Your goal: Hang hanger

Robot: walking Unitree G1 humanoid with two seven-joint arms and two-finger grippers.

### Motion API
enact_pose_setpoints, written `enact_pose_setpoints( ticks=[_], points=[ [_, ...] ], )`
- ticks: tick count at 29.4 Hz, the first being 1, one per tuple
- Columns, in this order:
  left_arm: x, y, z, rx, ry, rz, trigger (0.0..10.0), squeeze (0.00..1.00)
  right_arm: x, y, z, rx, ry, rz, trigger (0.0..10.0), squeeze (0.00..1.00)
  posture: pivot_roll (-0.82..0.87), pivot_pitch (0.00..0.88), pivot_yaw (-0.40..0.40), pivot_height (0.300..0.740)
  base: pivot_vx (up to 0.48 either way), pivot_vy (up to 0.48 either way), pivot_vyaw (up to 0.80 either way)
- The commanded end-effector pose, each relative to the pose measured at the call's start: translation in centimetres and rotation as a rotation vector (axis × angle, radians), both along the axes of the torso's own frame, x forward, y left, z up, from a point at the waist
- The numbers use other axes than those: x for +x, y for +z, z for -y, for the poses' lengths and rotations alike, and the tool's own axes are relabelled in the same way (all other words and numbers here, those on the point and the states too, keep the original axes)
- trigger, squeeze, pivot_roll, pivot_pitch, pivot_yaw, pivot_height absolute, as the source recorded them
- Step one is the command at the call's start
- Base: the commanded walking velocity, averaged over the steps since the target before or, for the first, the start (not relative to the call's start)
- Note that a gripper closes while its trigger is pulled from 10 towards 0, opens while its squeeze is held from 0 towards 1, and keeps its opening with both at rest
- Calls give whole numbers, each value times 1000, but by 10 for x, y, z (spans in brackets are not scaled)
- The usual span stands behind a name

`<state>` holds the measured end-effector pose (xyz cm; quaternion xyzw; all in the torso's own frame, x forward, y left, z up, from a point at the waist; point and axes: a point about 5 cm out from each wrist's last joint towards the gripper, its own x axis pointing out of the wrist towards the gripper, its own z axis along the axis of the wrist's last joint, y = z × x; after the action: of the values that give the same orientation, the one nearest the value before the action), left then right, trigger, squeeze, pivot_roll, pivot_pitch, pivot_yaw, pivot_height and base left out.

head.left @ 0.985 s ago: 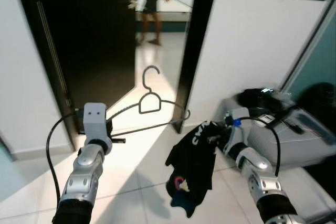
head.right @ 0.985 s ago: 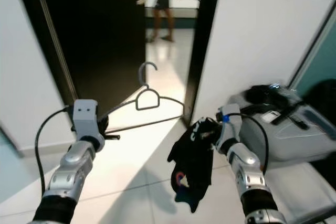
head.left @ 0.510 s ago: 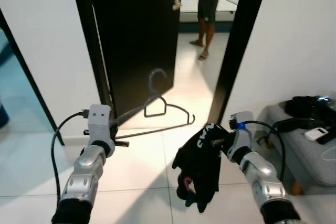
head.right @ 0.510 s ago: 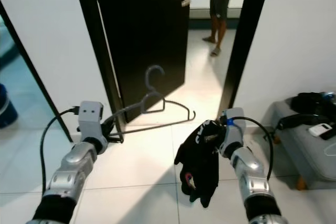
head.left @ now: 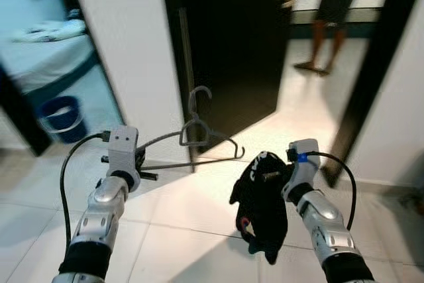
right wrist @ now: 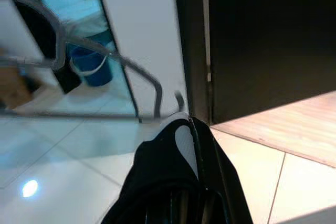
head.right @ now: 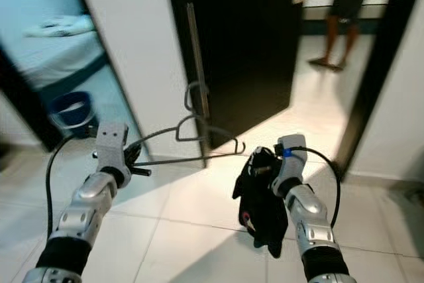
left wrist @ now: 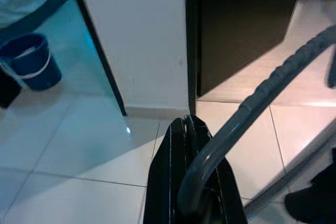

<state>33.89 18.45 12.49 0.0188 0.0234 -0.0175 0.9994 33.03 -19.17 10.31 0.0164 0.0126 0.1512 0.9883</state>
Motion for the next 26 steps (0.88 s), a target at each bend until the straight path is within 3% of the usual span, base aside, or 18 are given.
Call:
enact_pose_setpoints(
  ticks=[1,8,26],
  points=[
    [-4,1,-6,-44,54,22,10000,0,2,5,-7,-23,45,20,10000,0,82,0,-1,740,0,0,794],
    [-7,1,-7,-81,108,31,10000,0,2,7,-5,-42,63,20,10000,0,80,0,-21,740,0,0,794],
    [-7,4,-5,-41,151,47,10000,0,2,10,-5,-45,84,27,10000,0,63,0,-23,740,0,0,795]
  ],
)
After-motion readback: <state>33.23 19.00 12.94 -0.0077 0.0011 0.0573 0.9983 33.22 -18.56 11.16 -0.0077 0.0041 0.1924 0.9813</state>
